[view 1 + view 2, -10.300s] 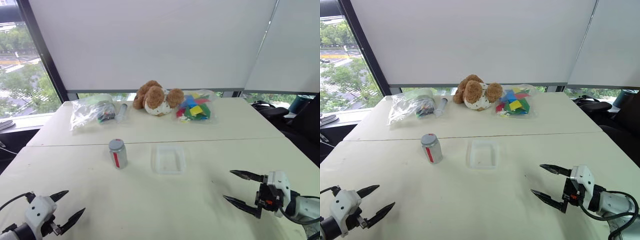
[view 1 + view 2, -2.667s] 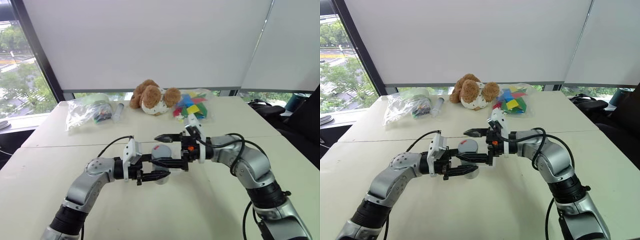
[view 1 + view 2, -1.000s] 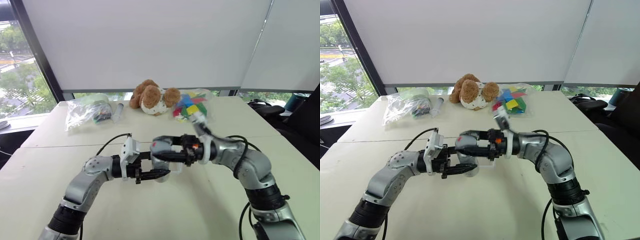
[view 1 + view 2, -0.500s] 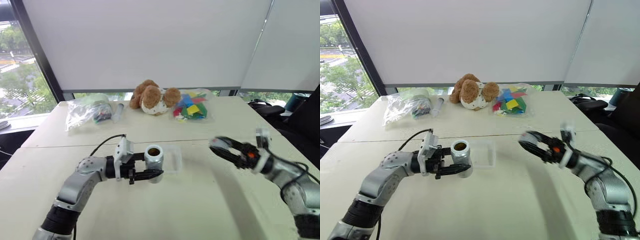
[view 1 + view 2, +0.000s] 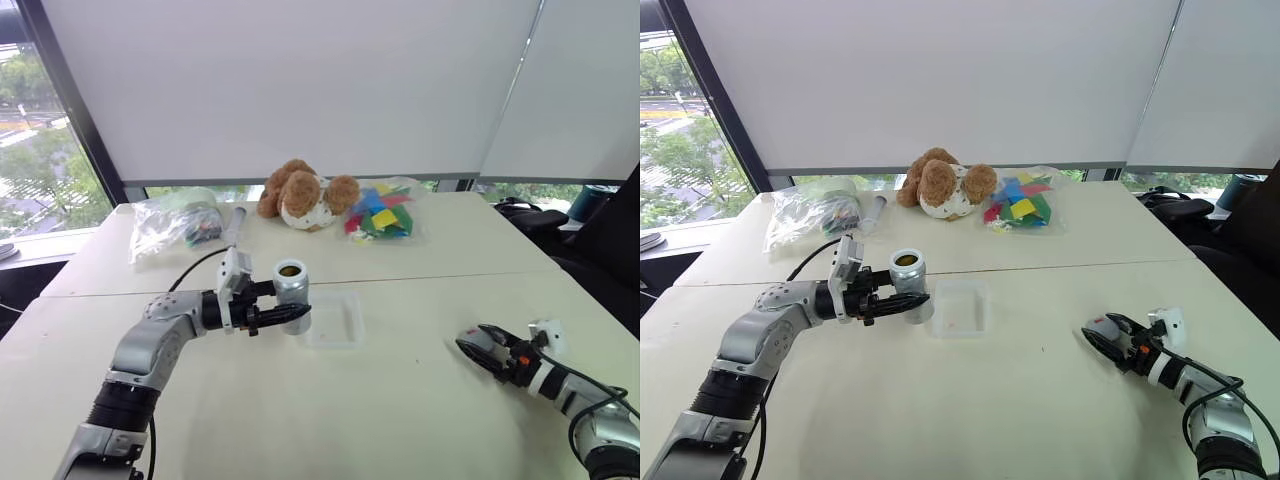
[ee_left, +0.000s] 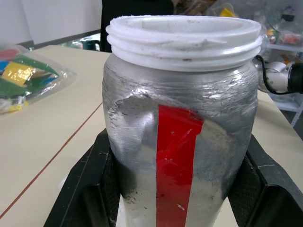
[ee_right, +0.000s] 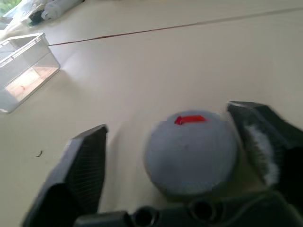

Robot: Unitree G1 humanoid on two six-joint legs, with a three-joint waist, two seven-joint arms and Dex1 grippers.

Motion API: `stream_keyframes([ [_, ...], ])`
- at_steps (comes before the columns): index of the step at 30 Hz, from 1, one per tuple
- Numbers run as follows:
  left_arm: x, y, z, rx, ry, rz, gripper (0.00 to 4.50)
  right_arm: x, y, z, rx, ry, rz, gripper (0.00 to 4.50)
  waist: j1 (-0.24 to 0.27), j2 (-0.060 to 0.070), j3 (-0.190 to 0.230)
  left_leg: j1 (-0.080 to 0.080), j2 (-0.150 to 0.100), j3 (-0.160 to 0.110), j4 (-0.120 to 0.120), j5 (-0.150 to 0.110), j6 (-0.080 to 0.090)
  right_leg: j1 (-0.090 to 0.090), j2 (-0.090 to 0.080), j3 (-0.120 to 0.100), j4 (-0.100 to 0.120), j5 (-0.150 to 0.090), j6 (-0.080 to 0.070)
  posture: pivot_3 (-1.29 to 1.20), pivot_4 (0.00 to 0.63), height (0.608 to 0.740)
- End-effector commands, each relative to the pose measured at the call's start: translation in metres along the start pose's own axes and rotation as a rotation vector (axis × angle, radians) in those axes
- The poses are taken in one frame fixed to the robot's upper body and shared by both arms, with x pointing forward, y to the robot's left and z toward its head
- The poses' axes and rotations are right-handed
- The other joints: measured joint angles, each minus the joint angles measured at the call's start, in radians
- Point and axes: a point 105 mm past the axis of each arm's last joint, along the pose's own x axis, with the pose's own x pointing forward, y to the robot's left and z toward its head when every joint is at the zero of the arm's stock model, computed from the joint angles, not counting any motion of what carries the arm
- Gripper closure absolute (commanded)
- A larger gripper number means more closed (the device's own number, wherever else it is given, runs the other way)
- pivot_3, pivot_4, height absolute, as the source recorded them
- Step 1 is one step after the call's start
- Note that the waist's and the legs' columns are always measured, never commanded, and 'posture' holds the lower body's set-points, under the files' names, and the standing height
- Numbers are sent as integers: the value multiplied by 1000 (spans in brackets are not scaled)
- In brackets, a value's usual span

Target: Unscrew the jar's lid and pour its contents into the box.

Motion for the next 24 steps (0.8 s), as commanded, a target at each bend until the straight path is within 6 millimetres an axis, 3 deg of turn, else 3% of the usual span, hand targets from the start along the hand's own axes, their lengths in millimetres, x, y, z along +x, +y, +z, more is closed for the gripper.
stream_keyframes([
  [1,2,9,16,96,0,25,2253,-11,1,43,-123,-122,10,29,1,0,0,0,0,0,0,0,0,0,0,0,0,0,0,0,150,740],
  [3,2,17,17,154,19,63,2253,-16,11,66,-183,-174,33,29,0,1,0,0,0,0,0,0,0,0,0,0,0,0,0,0,150,740],
  [5,3,30,19,203,48,121,2253,-17,36,84,-247,-185,119,29,0,1,0,0,0,0,0,0,0,0,0,0,0,0,0,0,150,740],
  [10,18,54,21,422,114,221,2253,-13,90,110,-315,-183,278,29,1,1,0,0,0,-1,0,0,0,0,1,0,0,0,1,0,150,740],
  [16,44,62,7,761,216,238,2253,-11,112,107,-314,-165,325,29,8,0,0,-1,-1,0,0,0,0,1,0,0,-1,0,0,0,150,740],
  [19,53,68,16,954,192,323,2253,-12,116,105,-293,-170,313,29,16,-1,1,-1,-1,0,0,0,0,0,0,0,-1,0,1,0,150,740],
  [24,62,70,5,1439,297,309,2253,-15,119,99,-273,-165,294,29,21,-1,1,0,-1,0,0,0,0,0,0,0,-1,1,1,0,150,740],
])
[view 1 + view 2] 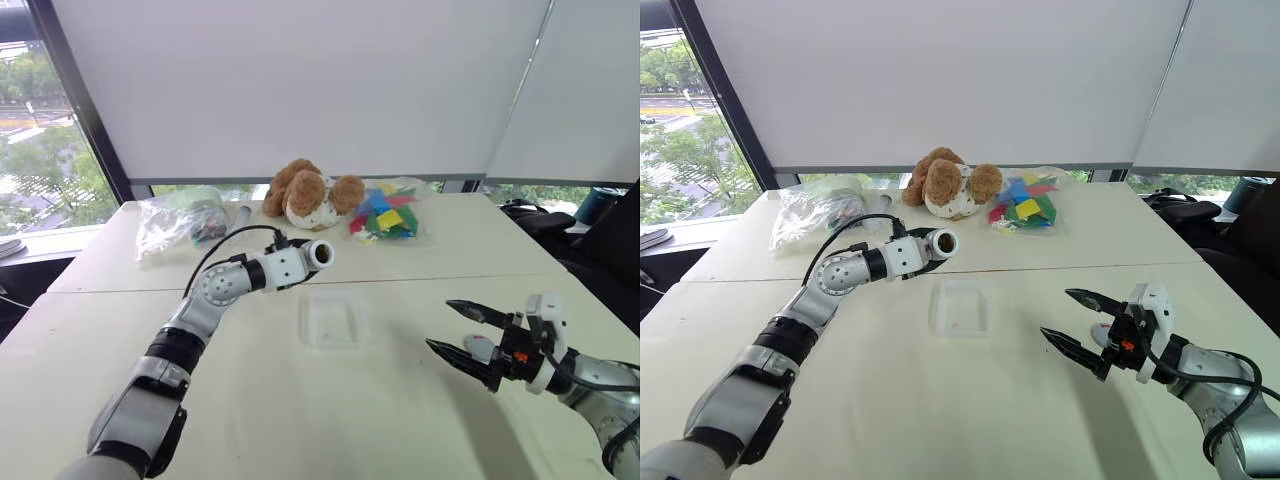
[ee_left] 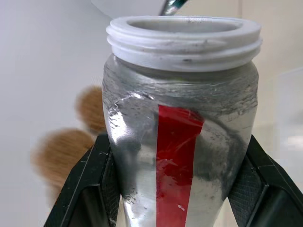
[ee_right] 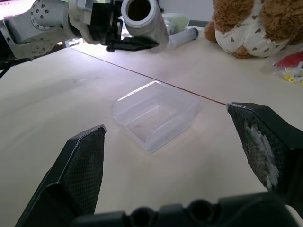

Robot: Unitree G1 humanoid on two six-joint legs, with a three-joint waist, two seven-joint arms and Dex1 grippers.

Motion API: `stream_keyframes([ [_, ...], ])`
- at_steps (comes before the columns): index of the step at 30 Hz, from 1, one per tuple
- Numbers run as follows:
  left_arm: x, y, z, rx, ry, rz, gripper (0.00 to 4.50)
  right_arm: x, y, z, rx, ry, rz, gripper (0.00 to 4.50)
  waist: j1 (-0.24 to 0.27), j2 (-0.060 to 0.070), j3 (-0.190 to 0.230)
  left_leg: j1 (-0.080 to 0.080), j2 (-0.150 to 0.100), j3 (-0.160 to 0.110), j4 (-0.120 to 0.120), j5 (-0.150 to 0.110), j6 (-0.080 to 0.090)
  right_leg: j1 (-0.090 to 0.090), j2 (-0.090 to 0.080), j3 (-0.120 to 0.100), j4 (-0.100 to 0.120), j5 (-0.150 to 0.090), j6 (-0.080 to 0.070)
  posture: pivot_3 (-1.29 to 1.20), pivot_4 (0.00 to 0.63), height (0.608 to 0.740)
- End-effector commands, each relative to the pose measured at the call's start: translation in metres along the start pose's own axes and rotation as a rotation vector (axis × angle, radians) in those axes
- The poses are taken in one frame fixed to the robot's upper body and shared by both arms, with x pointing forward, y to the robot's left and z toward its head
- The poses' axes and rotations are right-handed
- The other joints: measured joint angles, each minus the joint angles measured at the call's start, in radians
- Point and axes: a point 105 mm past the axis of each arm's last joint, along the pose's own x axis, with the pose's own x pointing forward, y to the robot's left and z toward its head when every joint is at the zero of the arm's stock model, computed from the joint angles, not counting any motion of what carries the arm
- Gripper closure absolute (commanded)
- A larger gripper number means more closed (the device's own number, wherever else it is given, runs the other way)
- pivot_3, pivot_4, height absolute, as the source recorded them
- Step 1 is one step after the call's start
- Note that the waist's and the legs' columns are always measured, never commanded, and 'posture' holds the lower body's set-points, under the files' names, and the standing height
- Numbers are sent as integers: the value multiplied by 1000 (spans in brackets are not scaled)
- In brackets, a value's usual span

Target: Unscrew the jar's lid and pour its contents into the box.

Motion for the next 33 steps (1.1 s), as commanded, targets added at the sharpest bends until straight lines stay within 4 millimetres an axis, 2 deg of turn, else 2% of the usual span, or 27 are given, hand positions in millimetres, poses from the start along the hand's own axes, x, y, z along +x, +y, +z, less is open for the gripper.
stream_keyframes([
  [1,10,1,2,354,-2,54,2253,0,3,12,-26,-44,-13,29,4,0,0,0,0,0,0,0,0,0,0,0,0,0,1,0,150,740],
  [5,20,-9,3,709,-47,86,2253,3,5,13,-18,-52,-19,29,6,-1,0,-1,0,0,0,0,0,0,0,0,0,2,4,0,150,740],
  [7,24,-8,6,885,-77,146,2253,4,6,13,-13,-56,-21,29,5,-2,1,-1,0,0,0,0,0,0,0,0,0,2,5,0,150,740],
  [11,29,-4,15,1124,-144,272,2253,7,7,13,-3,-64,-25,29,5,-3,2,-1,0,0,0,0,0,-1,0,-1,0,2,5,0,150,740],
  [21,27,-12,31,1417,-308,441,2253,13,10,15,16,-84,-27,29,5,-5,3,-1,0,0,0,0,0,-1,0,-1,0,2,5,0,150,740],
  [25,26,-10,20,1393,-245,407,2253,13,10,15,24,-90,-34,29,5,-6,3,-2,-1,1,0,0,0,-1,0,-1,0,2,5,0,150,740],
  [28,24,-8,19,1357,-237,423,2253,13,11,14,30,-92,-37,29,5,-6,3,-2,-1,0,0,0,0,-1,0,-1,0,2,5,0,150,740],
  [31,18,2,24,1139,-238,472,2253,14,13,12,38,-90,-26,29,3,-7,4,-2,-1,0,0,0,0,-1,-1,-1,0,2,5,0,150,740],
  [33,9,13,22,769,-205,463,2253,16,14,13,36,-94,-4,29,1,-7,4,-1,0,1,0,0,0,-2,-1,-1,0,2,5,0,150,740],
])
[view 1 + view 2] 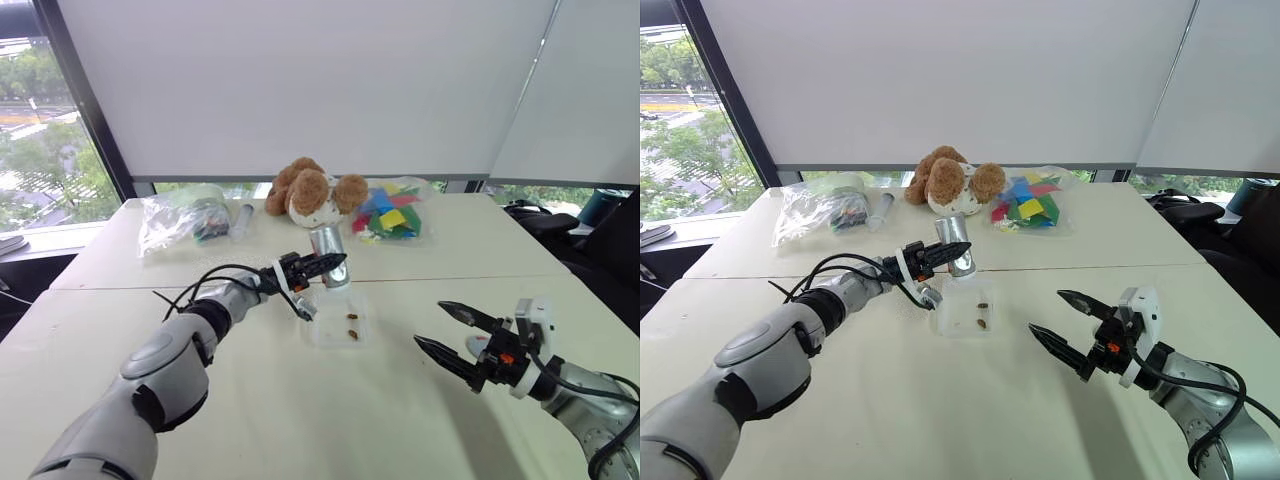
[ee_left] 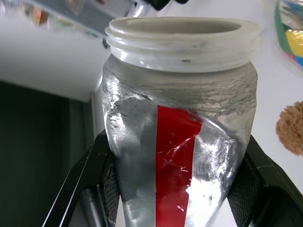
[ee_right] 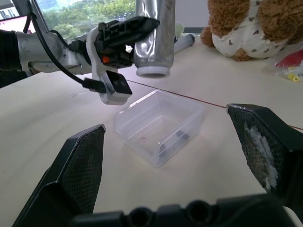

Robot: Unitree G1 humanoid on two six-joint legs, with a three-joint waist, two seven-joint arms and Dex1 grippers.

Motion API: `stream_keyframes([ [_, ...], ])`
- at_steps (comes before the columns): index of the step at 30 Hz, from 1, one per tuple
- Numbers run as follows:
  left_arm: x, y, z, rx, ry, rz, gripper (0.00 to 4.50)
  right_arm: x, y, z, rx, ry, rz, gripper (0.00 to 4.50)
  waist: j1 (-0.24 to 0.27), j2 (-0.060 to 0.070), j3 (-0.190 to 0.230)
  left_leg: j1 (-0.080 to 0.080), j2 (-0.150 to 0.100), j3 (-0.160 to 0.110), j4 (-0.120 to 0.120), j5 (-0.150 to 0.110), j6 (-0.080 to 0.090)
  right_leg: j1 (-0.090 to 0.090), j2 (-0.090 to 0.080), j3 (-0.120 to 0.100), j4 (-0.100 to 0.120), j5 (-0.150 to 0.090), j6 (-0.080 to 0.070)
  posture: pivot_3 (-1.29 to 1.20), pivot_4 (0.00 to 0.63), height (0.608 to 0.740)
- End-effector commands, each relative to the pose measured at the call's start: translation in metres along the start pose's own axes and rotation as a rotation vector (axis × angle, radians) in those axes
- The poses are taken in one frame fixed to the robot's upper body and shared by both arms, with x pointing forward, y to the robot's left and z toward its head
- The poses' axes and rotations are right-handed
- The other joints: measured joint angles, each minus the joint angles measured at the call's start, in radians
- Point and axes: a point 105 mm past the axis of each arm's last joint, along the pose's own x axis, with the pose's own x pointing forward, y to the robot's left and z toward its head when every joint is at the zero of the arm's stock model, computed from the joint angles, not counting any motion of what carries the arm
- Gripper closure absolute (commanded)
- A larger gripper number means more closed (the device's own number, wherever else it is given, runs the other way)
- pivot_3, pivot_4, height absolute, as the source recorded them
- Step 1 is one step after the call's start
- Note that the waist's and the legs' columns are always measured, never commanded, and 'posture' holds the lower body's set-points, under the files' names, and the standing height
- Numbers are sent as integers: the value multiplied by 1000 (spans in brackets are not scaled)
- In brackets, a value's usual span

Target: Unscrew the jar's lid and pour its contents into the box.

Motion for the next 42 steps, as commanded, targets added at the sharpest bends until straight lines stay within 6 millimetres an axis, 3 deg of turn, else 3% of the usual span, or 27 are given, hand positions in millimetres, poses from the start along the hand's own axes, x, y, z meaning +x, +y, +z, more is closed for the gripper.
stream_keyframes([
  [1,-7,18,-29,-533,203,45,2253,5,6,12,-25,-51,51,29,-3,0,0,0,0,0,0,0,0,0,0,0,0,0,0,0,150,740],
  [4,-25,19,-41,-907,331,17,2253,9,7,14,-33,-65,77,29,-6,1,-1,2,1,2,-1,0,0,0,-1,0,1,0,-1,0,150,740],
  [6,-42,10,-42,-1170,437,-67,2253,10,8,15,-43,-73,97,29,-5,2,-1,2,1,3,0,0,0,0,-2,0,2,0,-1,0,150,740],
  [9,-90,0,-54,-1469,650,-108,2253,16,12,10,-63,-77,161,29,-12,2,-1,2,1,3,1,0,0,0,-2,1,3,0,-1,0,150,740],
  [11,-110,0,-55,-1639,736,-85,2253,19,16,8,-84,-93,208,29,-20,1,-1,1,1,2,2,1,0,0,-2,0,3,0,-1,0,150,740],
  [13,-153,-4,-54,-1816,951,-15,2253,26,25,12,-121,-165,282,29,-23,2,-1,2,1,1,2,1,0,1,-1,0,3,0,-1,0,150,740],
  [15,-188,1,-48,-1864,1098,52,2253,32,32,16,-164,-239,335,29,-31,2,-1,3,1,1,2,0,0,2,-2,0,4,0,-1,0,150,740],
  [18,-226,8,-36,-1818,1245,98,2253,40,37,15,-181,-272,369,29,-27,3,-1,4,2,0,1,0,0,2,-1,0,4,0,-1,0,150,740],
  [20,-252,11,-30,-1845,1390,239,2253,45,42,16,-206,-303,394,29,-19,2,-1,3,2,0,2,0,0,2,-2,0,4,0,-1,0,150,740],
  [23,-287,14,-27,-1753,1575,380,2253,51,51,16,-222,-326,443,29,-3,2,-2,3,1,-1,3,0,0,4,-3,-2,4,0,-1,0,150,740],
  [26,-297,12,-19,-1721,1653,427,2253,53,56,14,-210,-326,472,29,3,1,-2,4,1,-1,4,0,0,5,-3,-2,4,1,-1,0,150,740],
  [30,-295,4,-4,-1743,1698,404,2253,56,58,15,-201,-327,477,29,2,1,-2,4,0,-1,4,0,0,6,-4,-2,3,1,-1,0,150,740],
  [40,-285,1,5,-1761,1677,390,2253,54,51,20,-207,-309,449,29,2,2,-3,4,0,-1,4,0,0,6,-3,-2,3,0,-1,0,150,740],
  [42,-285,2,5,-1758,1679,394,1224,53,49,20,-208,-305,443,0,1,2,-3,4,0,-1,4,0,0,6,-3,-2,3,0,-1,0,150,740],
])
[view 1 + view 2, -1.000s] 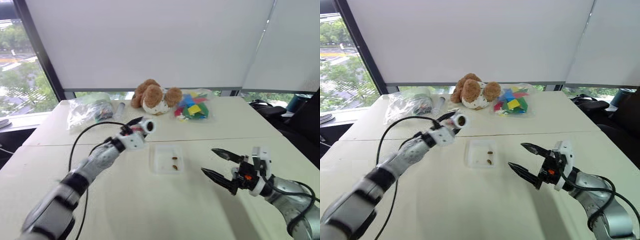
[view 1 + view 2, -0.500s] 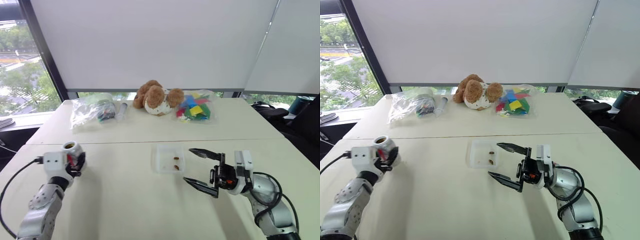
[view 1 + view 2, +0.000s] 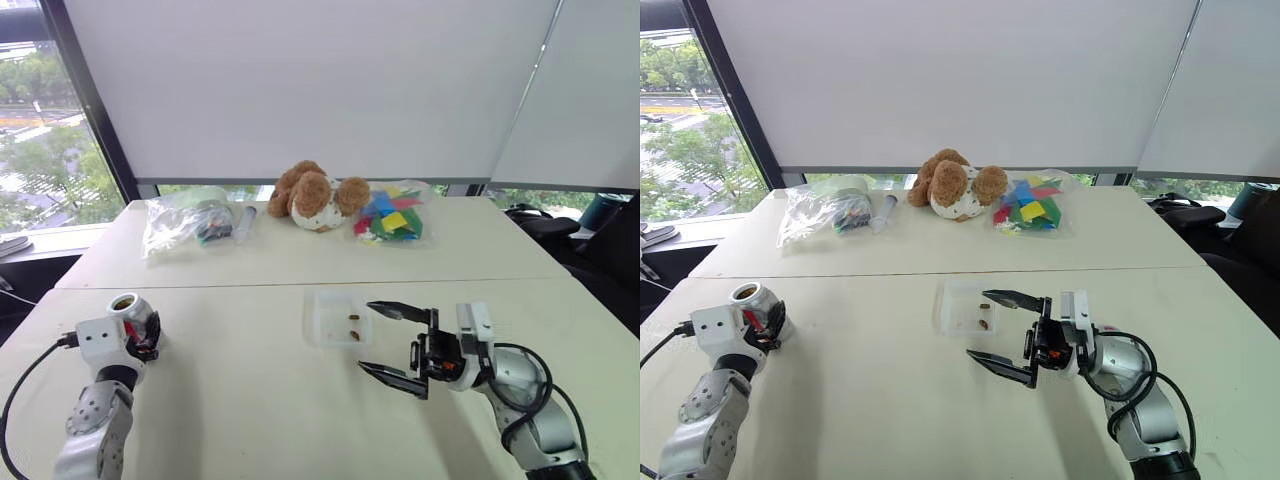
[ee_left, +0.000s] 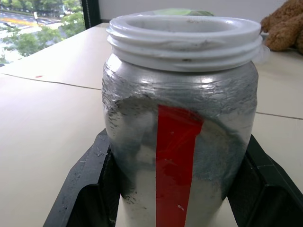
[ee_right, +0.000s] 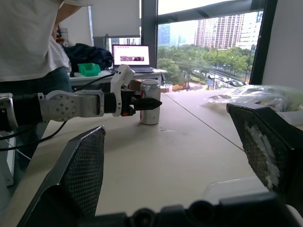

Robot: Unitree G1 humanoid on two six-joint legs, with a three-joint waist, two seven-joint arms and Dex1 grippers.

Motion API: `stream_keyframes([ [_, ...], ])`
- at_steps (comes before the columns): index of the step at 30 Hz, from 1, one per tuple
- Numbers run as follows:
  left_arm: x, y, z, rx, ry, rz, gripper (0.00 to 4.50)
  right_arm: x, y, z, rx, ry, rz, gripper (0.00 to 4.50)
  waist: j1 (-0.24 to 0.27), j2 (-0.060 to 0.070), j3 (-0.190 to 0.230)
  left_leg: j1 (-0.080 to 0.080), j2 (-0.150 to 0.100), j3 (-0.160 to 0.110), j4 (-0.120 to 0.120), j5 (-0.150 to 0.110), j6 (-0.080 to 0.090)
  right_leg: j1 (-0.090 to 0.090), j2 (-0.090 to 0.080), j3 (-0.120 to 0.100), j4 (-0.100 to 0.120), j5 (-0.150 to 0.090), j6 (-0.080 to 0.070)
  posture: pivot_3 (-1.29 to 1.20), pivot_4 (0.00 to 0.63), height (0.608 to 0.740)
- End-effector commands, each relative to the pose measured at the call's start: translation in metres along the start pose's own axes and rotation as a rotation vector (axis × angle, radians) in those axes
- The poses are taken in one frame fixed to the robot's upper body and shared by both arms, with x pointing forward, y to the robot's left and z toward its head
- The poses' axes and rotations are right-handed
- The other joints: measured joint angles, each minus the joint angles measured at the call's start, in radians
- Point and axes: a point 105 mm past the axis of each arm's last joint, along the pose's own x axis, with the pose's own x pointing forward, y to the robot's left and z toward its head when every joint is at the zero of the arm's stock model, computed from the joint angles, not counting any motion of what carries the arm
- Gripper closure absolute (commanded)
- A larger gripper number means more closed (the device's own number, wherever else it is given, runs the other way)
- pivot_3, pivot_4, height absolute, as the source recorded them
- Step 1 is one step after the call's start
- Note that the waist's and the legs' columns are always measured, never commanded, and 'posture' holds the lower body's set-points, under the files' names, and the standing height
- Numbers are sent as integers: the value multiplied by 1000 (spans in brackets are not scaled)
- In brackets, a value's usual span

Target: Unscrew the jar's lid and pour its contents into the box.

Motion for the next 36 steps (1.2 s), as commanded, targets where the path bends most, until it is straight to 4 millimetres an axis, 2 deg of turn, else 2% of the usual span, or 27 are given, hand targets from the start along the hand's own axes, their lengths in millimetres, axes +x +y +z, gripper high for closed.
stream_keyframes([
  [1,-2,-4,8,6,-30,-13,863,-2,-6,13,-45,-13,-11,0,0,0,0,0,0,0,0,0,0,0,0,0,0,0,0,0,150,740],
  [2,-2,-4,8,7,-30,-11,305,-3,-6,13,-46,-11,-13,0,-1,0,0,0,0,0,0,0,0,0,0,0,0,0,0,0,150,740],
  [3,-3,-3,9,3,-35,-6,65,-4,-7,13,-46,-9,-15,0,-1,0,0,0,0,0,0,0,0,0,0,0,0,0,0,0,150,740],
  [9,-13,7,12,-11,-30,-2,65,-14,-6,13,-36,17,-20,0,-2,0,0,0,0,0,0,0,0,0,0,0,0,0,0,0,150,740],
  [19,-37,31,-5,50,81,-54,65,-34,-5,11,-21,71,-42,0,-2,0,0,0,1,0,-1,0,0,0,0,0,-1,-2,-4,0,150,740],
  [23,-56,42,-6,198,156,-228,65,-60,-4,12,-4,147,-66,0,-2,0,0,0,1,1,-1,0,0,-1,0,0,-2,-3,-5,0,150,740],
  [26,-70,36,-1,313,187,-412,65,-78,-1,13,3,217,-55,0,-1,0,0,0,1,2,-2,0,0,-2,-2,0,-2,-4,-7,0,150,740],
  [31,-106,16,14,562,180,-786,65,-101,1,24,-4,306,-29,0,-2,0,0,0,2,3,-4,0,0,-3,-7,0,-3,-5,-8,0,150,740],
  [32,-110,14,19,621,157,-827,65,-103,2,25,-1,324,-19,0,-2,0,0,0,2,3,-4,0,0,-4,-9,0,-3,-5,-8,0,150,740],
  [36,-112,11,37,625,125,-885,65,-108,8,27,6,385,40,0,0,0,0,-1,2,3,-4,0,0,-4,-11,1,-4,-5,-8,0,150,740],
])
